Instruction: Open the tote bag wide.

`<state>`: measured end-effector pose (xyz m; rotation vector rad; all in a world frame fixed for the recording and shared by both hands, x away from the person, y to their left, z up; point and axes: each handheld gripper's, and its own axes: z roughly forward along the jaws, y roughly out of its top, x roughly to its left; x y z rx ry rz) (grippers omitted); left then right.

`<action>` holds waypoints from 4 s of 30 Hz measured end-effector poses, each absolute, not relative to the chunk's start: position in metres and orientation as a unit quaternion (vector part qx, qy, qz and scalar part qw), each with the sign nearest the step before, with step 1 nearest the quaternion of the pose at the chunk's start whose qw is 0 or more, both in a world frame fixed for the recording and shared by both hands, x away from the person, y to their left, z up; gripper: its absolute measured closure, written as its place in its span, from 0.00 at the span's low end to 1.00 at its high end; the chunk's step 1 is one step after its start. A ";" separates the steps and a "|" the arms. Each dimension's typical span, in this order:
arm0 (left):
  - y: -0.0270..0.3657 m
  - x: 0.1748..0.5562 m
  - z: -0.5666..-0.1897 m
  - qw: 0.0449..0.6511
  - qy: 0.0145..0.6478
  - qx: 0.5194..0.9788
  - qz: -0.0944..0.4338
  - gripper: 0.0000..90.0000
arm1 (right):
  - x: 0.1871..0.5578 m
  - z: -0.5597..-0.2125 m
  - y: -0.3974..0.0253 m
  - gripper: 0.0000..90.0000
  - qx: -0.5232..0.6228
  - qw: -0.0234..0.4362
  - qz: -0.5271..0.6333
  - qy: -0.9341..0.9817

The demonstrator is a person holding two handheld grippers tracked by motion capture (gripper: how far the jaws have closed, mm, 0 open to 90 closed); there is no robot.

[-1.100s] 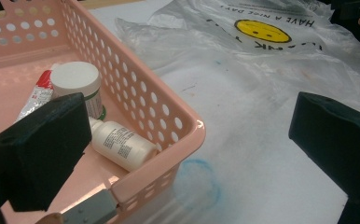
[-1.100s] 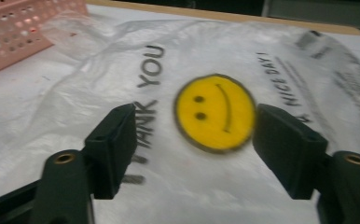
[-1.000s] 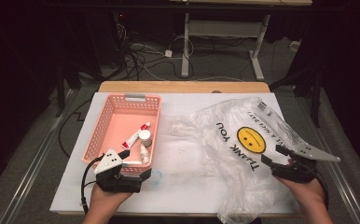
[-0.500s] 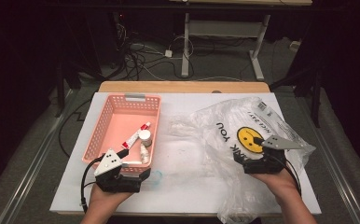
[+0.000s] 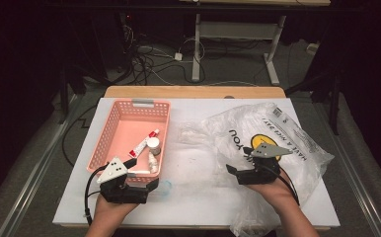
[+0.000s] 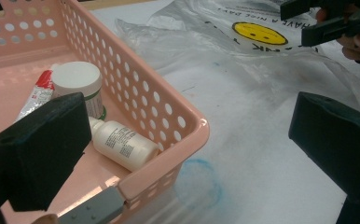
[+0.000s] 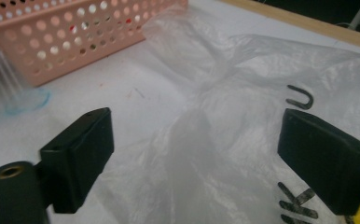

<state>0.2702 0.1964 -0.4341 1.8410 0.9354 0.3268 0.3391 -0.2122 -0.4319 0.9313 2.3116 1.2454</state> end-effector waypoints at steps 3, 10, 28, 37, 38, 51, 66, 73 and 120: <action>0.196 0.271 -0.436 0.501 0.388 0.762 0.133 0.00 | 0.337 -0.434 -0.211 0.23 0.324 0.171 0.426 0.827; 0.193 0.269 -0.436 0.500 0.384 0.763 0.142 0.00 | 0.335 -0.445 -0.218 0.42 0.330 0.156 0.403 0.839; 0.192 0.269 -0.437 0.496 0.384 0.765 0.145 0.00 | 0.337 -0.462 -0.208 0.87 0.313 0.160 0.353 0.867; 0.193 0.269 -0.437 0.496 0.384 0.765 0.144 0.00 | 0.339 -0.465 -0.205 1.00 0.324 0.145 0.371 0.858; 0.193 0.269 -0.437 0.496 0.384 0.765 0.144 0.00 | 0.340 -0.465 -0.206 1.00 0.325 0.143 0.376 0.856; 0.196 0.270 -0.436 0.497 0.387 0.763 0.145 0.00 | 0.336 -0.455 -0.215 1.00 0.323 0.164 0.420 0.832; 0.198 0.270 -0.436 0.500 0.390 0.759 0.148 0.00 | 0.332 -0.430 -0.220 1.00 0.322 0.195 0.476 0.795; 0.202 0.271 -0.435 0.504 0.394 0.754 0.150 0.00 | 0.336 -0.416 -0.217 1.00 0.316 0.205 0.486 0.789; 0.230 0.346 -0.396 0.500 0.452 0.717 0.178 0.00 | 0.342 -0.396 -0.225 1.00 0.307 0.218 0.540 0.753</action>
